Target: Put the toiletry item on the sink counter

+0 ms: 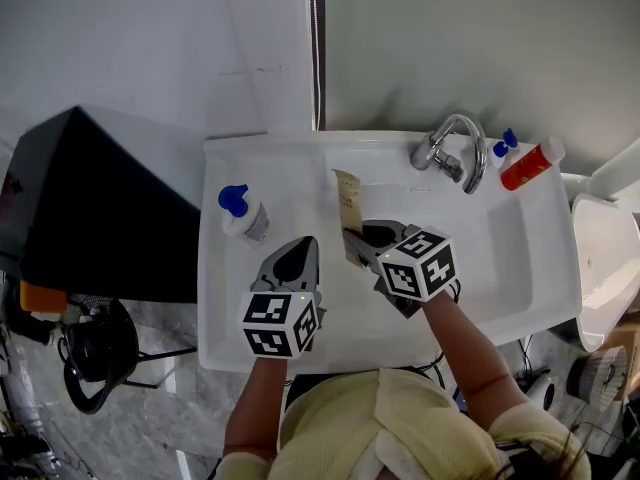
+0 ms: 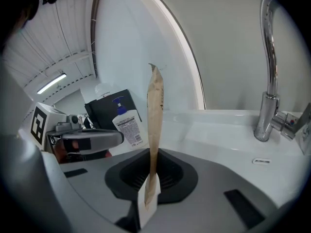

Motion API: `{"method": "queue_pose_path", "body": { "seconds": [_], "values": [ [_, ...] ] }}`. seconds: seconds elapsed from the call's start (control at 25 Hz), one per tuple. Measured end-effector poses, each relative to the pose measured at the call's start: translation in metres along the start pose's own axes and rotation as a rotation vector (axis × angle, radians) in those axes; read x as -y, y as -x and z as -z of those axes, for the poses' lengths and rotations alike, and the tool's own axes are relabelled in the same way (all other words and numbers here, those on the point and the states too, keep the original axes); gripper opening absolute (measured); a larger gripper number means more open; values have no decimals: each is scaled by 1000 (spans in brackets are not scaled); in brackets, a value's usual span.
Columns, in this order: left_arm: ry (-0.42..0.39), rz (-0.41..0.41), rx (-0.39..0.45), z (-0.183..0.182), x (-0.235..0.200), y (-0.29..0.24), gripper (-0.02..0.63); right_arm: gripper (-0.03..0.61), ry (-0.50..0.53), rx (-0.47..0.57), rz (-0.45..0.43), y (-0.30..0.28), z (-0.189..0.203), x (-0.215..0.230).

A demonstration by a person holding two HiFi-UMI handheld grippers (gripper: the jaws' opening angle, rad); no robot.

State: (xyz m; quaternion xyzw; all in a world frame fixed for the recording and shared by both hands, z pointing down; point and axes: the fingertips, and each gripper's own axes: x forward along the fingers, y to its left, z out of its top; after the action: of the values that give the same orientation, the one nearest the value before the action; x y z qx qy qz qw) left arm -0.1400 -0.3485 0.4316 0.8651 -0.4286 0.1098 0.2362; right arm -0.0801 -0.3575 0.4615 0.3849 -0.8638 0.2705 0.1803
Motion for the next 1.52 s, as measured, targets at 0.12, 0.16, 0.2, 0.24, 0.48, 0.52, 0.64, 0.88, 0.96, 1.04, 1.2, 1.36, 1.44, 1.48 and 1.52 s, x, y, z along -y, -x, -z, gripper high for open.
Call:
{"method": "queue_pose_path", "body": {
  "seconds": [0.12,0.16,0.2,0.24,0.48,0.52,0.64,0.88,0.96,1.04,1.2,1.36,1.44,1.48,1.52],
  "values": [
    [0,20,-10,0,-2,-7,40,42,-1,2,23,-5,-7,9],
    [1,25,-12,0,-3,-9,40,43,-3,3,29,-7,-10,11],
    [4,28,-14,0,-4,-11,40,42,-5,4,33,-8,-12,13],
    [8,30,-14,-1,-5,-13,40,42,-7,5,37,-10,-14,15],
    [25,37,-11,-7,-12,-25,39,43,-5,8,55,-21,-26,23],
    [26,40,-11,-8,-12,-27,39,43,-3,10,59,-22,-28,25],
    [33,48,-12,-8,-13,-31,39,43,8,15,71,-25,-35,29],
    [50,71,-7,-8,-9,-43,40,43,56,19,111,-25,-50,37],
    [50,77,-6,-9,-7,-47,40,43,69,19,120,-24,-53,39],
    [52,83,-3,-10,-4,-52,40,43,92,16,138,-22,-56,43],
    [48,83,-2,-14,-4,-59,40,42,183,-2,209,-18,-63,57],
    [48,70,0,-15,-7,-66,40,43,370,-56,321,-15,-69,71],
    [48,73,-4,-14,-7,-69,40,43,517,-96,386,-15,-72,78],
    [50,76,-6,-13,-7,-70,39,43,592,-120,414,-16,-73,81],
    [53,77,-8,-12,-7,-71,40,43,656,-144,433,-18,-73,83]
  ]
}}
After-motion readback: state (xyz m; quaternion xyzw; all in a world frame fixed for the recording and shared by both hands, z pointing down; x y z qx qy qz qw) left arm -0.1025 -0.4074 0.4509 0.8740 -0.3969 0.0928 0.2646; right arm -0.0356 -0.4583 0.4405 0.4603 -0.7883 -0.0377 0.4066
